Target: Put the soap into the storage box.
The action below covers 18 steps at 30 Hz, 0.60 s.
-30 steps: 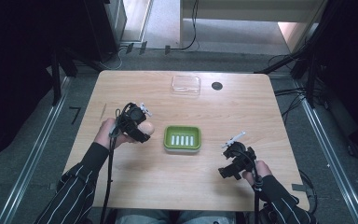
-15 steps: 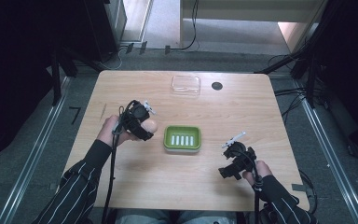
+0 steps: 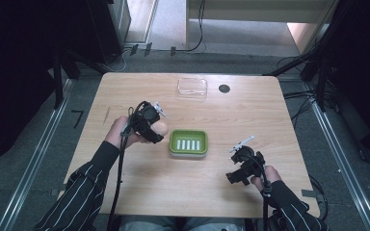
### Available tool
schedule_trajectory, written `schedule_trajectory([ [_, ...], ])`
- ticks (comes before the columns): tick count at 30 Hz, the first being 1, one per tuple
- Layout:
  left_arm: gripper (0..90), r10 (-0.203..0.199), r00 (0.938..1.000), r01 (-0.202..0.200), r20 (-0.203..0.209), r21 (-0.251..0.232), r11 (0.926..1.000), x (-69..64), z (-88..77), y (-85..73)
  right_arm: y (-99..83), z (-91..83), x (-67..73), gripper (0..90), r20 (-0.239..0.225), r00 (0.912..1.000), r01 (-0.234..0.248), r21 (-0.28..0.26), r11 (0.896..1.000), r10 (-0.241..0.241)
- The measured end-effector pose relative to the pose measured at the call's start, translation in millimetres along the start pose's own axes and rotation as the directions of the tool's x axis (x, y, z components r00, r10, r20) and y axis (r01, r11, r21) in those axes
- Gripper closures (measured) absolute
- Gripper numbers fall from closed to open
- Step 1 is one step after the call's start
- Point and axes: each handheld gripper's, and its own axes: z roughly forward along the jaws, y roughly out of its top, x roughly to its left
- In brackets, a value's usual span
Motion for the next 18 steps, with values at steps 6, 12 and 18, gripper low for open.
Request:
schedule_trajectory([
  [6,33.5,0.014,0.9999,-0.014,0.007,-0.014,0.9998,-2.2,-1.8,6.9,0.0,0.4,0.0,14.1,0.001,1.0000,-0.002,0.003,1.000,0.002],
  [12,33.4,0.031,0.9995,-0.031,0.009,-0.017,0.9994,-3.6,-2.1,12.0,-0.3,0.9,-0.3,14.1,0.000,1.0000,-0.006,0.002,1.000,0.006],
  [18,33.5,0.041,0.9991,-0.040,0.010,-0.026,0.9988,-5.6,-2.1,16.4,-0.7,1.5,-0.5,14.1,0.002,1.0000,-0.004,0.005,1.000,0.004],
])
